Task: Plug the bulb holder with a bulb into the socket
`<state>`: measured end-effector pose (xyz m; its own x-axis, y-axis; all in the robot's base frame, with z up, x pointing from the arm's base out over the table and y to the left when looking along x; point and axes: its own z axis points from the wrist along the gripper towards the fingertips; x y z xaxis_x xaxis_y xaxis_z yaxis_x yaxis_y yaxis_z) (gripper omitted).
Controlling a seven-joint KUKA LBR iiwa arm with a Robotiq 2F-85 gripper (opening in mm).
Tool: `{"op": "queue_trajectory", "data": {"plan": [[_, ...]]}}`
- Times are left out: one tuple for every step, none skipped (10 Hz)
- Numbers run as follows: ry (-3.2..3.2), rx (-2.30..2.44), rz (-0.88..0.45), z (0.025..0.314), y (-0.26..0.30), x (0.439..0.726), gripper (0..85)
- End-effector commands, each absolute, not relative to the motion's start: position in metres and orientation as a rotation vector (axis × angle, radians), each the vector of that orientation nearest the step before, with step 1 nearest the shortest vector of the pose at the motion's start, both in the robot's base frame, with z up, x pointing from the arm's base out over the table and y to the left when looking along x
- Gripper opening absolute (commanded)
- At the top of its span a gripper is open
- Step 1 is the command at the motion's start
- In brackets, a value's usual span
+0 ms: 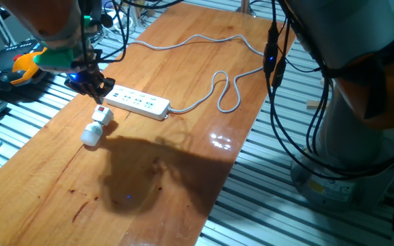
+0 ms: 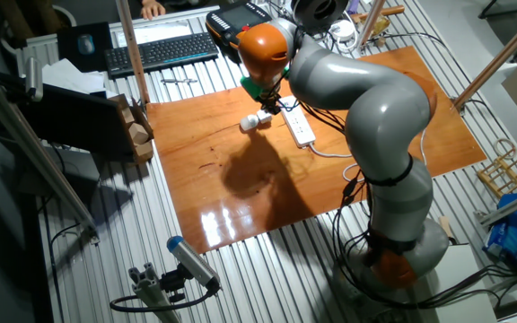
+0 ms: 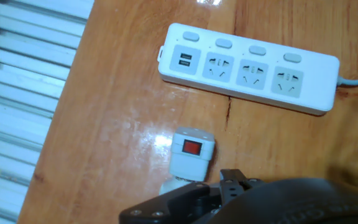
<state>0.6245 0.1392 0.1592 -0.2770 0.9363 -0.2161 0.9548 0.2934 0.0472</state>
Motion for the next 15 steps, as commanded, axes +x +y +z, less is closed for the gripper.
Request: {"op": "queue_trajectory", "data": {"plan": [[2.343,1.752,-0.136,0.156,0.139,0.626,0.0],[2.333,1.752,-0.139,0.153,0.139,0.628,0.0],[2.332,1.754,-0.137,0.151,0.139,0.629,0.0],[2.336,1.758,-0.129,0.149,0.139,0.630,0.0],[2.343,1.755,-0.129,0.147,0.139,0.631,0.0],[2.352,1.755,-0.123,0.145,0.139,0.631,0.0],[2.356,1.756,-0.121,0.142,0.138,0.632,0.0],[2.358,1.755,-0.117,0.139,0.138,0.633,0.0],[2.359,1.750,-0.121,0.137,0.138,0.633,0.0],[2.365,1.745,-0.115,0.136,0.138,0.634,0.0],[2.371,1.748,-0.102,0.136,0.138,0.634,0.0],[2.369,1.762,-0.107,0.136,0.138,0.634,0.0],[2.377,1.772,-0.134,0.136,0.138,0.634,0.0],[2.382,1.796,-0.137,0.136,0.138,0.634,0.0],[2.394,1.788,-0.144,0.136,0.138,0.634,0.0]]}}
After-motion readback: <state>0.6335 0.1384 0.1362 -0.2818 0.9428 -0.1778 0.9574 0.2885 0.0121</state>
